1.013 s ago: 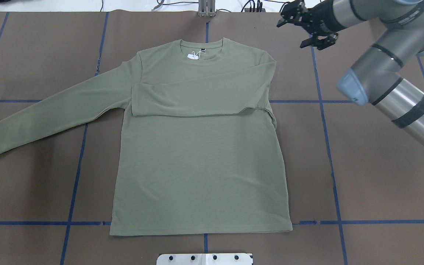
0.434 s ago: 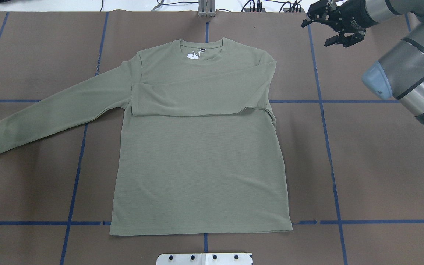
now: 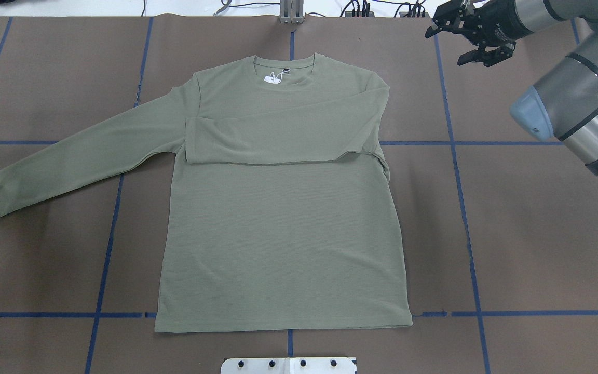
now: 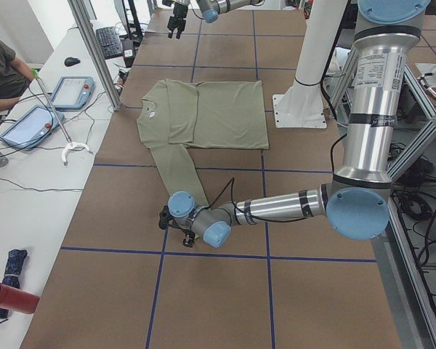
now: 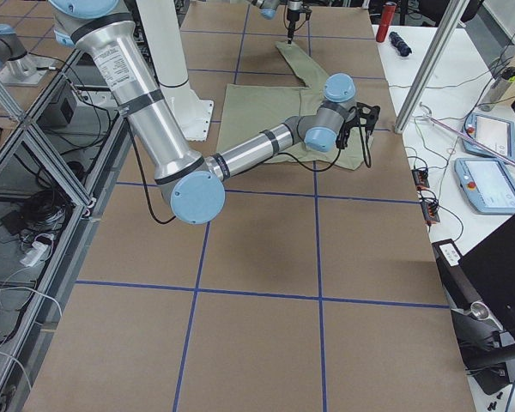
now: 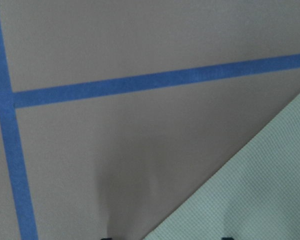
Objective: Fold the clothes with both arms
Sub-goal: 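Release the sleeve and raise the right gripper away from the shirt, then grasp the sleeve cuff nearest the left gripper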
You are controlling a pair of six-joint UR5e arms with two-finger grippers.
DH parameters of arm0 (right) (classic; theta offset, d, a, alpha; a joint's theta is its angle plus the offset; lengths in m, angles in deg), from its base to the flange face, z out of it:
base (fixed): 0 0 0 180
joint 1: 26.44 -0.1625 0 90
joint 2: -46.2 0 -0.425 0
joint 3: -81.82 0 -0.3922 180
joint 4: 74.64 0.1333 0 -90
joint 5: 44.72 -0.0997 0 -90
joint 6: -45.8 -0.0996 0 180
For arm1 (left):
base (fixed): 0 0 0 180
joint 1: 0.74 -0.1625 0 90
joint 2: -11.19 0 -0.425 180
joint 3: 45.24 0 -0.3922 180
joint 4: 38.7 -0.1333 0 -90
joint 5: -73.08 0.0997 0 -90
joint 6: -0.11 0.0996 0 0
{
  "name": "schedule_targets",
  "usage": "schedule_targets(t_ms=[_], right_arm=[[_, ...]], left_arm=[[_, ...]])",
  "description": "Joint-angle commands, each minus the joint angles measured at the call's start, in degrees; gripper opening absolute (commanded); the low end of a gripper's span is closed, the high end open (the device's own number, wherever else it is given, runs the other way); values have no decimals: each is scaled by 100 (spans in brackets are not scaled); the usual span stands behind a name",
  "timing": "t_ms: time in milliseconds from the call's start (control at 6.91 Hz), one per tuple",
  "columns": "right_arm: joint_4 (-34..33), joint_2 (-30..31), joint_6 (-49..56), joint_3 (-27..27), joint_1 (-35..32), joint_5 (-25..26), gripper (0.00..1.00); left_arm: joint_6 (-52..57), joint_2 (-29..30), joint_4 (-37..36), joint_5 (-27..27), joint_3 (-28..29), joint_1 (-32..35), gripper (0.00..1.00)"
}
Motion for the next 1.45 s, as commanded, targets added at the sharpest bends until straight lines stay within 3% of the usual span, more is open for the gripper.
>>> schedule_targets(t_ms=[0, 145, 579, 868, 1158, 1302], right_arm=[[18, 16, -31, -10, 1, 9, 100], [27, 16, -40, -19, -7, 10, 100], [45, 77, -40, -10, -7, 53, 100], [45, 87, -40, -10, -7, 62, 100], [54, 130, -23, -10, -51, 10, 100], [54, 226, 30, -19, -147, -34, 100]], left_arm=[[-6, -66, 19, -11, -9, -4, 38], [-6, -58, 11, -3, -35, -4, 0], [-15, -66, 2, -133, -307, -4, 0], [-23, -84, -16, -678, -570, 31, 0], [-695, -75, -25, -907, -1349, 22, 0], [-1579, 12, -16, -925, -1928, -21, 0]])
